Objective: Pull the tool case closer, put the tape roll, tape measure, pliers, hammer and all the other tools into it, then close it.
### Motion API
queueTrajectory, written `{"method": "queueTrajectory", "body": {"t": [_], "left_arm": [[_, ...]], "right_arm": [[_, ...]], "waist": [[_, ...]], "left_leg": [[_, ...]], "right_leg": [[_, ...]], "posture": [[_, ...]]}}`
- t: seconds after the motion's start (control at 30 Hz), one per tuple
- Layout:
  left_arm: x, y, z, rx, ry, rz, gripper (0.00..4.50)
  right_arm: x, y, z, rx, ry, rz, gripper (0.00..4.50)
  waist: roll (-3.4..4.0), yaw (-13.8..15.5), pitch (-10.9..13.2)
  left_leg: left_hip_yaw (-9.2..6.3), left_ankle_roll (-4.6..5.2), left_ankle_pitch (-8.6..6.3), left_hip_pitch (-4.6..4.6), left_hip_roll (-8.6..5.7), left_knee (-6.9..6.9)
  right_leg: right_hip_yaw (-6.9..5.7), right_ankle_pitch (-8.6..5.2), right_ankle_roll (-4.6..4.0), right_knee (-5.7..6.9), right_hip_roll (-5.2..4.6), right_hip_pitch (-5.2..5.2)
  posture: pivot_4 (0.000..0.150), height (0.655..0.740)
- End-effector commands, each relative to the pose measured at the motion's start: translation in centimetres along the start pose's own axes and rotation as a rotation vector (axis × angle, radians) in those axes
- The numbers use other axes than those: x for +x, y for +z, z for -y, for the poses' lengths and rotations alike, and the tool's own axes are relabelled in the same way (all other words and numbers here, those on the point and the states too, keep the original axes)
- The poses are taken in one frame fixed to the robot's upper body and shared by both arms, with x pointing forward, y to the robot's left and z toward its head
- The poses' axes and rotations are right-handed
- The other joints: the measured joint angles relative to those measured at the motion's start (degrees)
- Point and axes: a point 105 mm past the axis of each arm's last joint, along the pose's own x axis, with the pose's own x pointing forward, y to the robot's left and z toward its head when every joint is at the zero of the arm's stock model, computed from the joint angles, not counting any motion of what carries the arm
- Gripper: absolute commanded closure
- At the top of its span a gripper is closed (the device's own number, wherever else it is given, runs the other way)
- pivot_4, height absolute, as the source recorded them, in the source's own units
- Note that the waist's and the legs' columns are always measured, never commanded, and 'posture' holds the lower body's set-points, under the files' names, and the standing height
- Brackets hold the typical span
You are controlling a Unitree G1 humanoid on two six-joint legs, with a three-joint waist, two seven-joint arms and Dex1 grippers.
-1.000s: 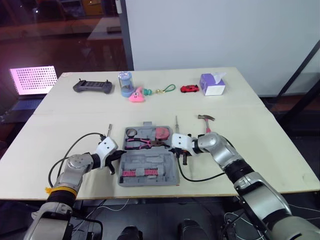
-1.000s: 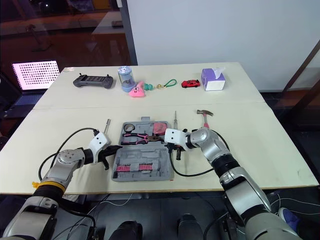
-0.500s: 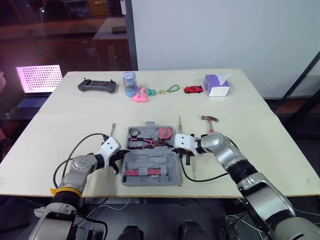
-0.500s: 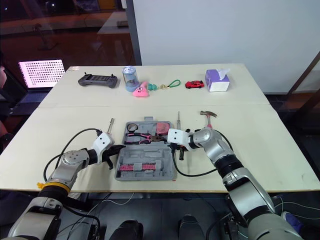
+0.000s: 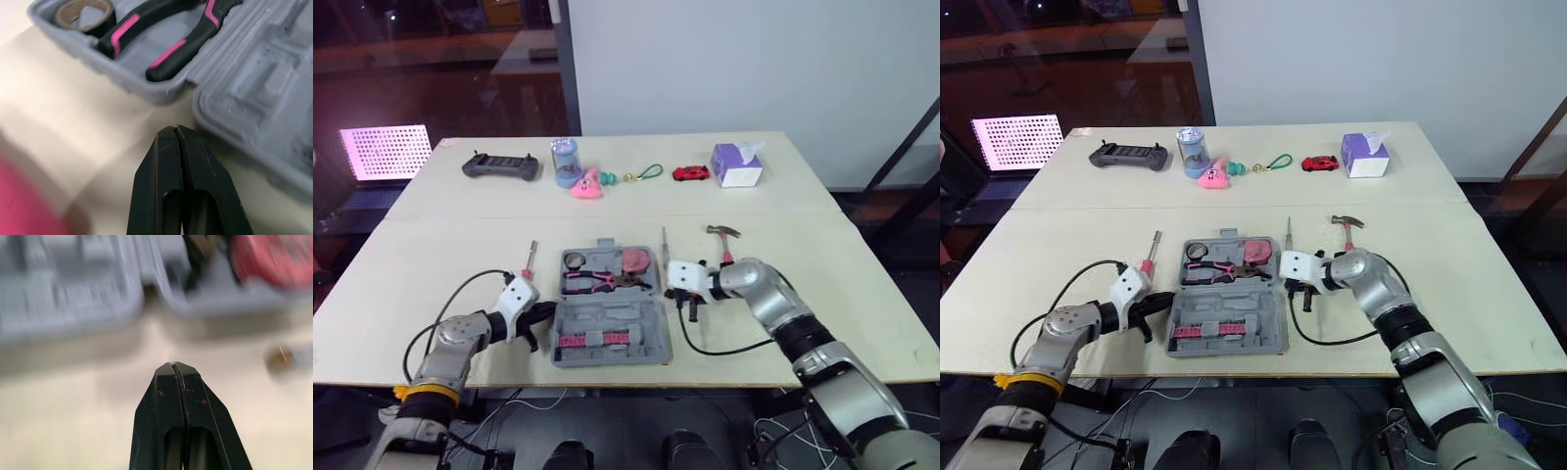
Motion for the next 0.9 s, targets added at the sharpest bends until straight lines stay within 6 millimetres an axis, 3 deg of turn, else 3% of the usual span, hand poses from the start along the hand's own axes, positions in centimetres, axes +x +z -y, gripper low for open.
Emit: {"method": "queueTrajectory", "body": {"t": [0.03, 0.27, 0.3, 0.4, 0.57, 0.63, 0.8, 0.9], "left_arm": [[-2.2, 1.0, -1.4, 0.015, 0.061, 0.041, 4.47], [-7.9, -0.6, -2.1, -0.028, 0.146, 0.035, 4.47], [-8.6, -0.8, -2.0, -0.035, 0.156, 0.034, 3.93], [-11.0, -1.3, -1.9, -0.057, 0.194, 0.041, 2.63], [-14.8, -2.5, -1.3, -0.137, 0.286, 0.07, 0.0], [-15.9, -3.1, -1.0, -0.169, 0.319, 0.07, 0.0], [-17.6, -5.2, -0.8, -0.252, 0.418, 0.07, 0.0], [-17.5, -4.9, -0.9, -0.248, 0.418, 0.08, 0.0]], "right_arm": [[-1.9, 1.1, 0.6, 0.017, -0.032, 0.081, 4.5], [-6.5, 0.1, -1.1, 0.149, -0.04, 0.171, 4.5], [-7.2, 0.1, -1.3, 0.183, -0.047, 0.193, 4.5], [-9.6, -0.8, -1.6, 0.288, -0.1, 0.242, 3.65], [-13.0, -3.4, -3.4, 0.452, -0.146, 0.278, 1.09], [-14.1, -4.3, -3.8, 0.535, -0.169, 0.305, 0.06], [-15.9, -6.1, -4.4, 0.612, -0.244, 0.314, 0.02], [-15.9, -6.0, -4.5, 0.621, -0.248, 0.319, 0.02]], "waist": [[0.02, -0.13, 0.01], [0.01, 0.02, 0.07], [0.0, 0.07, 0.08], [-0.01, 0.17, 0.09], [-0.08, 0.37, 0.15], [-0.11, 0.32, 0.17], [-0.11, 0.14, 0.18], [-0.23, 0.15, 0.26]], "left_leg": [[0.01, 0.03, -0.01, 0.02, 0.0, -0.01], [0.03, 0.04, -0.02, -0.03, 0.02, -0.04], [0.03, 0.04, -0.02, -0.03, 0.02, -0.05], [0.03, 0.04, -0.03, 0.0, 0.02, -0.03], [0.04, 0.07, -0.05, 0.0, 0.03, -0.06], [0.07, 0.09, -0.05, 0.04, 0.04, -0.05], [0.11, 0.09, -0.06, 0.14, 0.04, -0.04], [0.11, 0.1, -0.06, 0.13, 0.05, -0.04]], "right_leg": [[0.01, 0.0, 0.0, 0.0, 0.0, 0.0], [0.02, 0.0, 0.0, -0.07, -0.01, -0.02], [0.02, 0.0, 0.0, -0.07, -0.01, -0.01], [0.02, 0.0, -0.01, -0.07, -0.01, 0.03], [0.01, -0.02, -0.01, -0.16, -0.02, 0.08], [0.02, -0.02, -0.01, -0.17, -0.02, 0.13], [0.02, -0.02, -0.01, -0.16, -0.01, 0.21], [0.02, -0.02, -0.01, -0.17, -0.01, 0.21]], "posture": [[0.15, 0.74], [0.15, 0.74], [0.15, 0.74], [0.15, 0.74], [0.15, 0.74], [0.15, 0.74], [0.15, 0.74], [0.15, 0.74]]}}
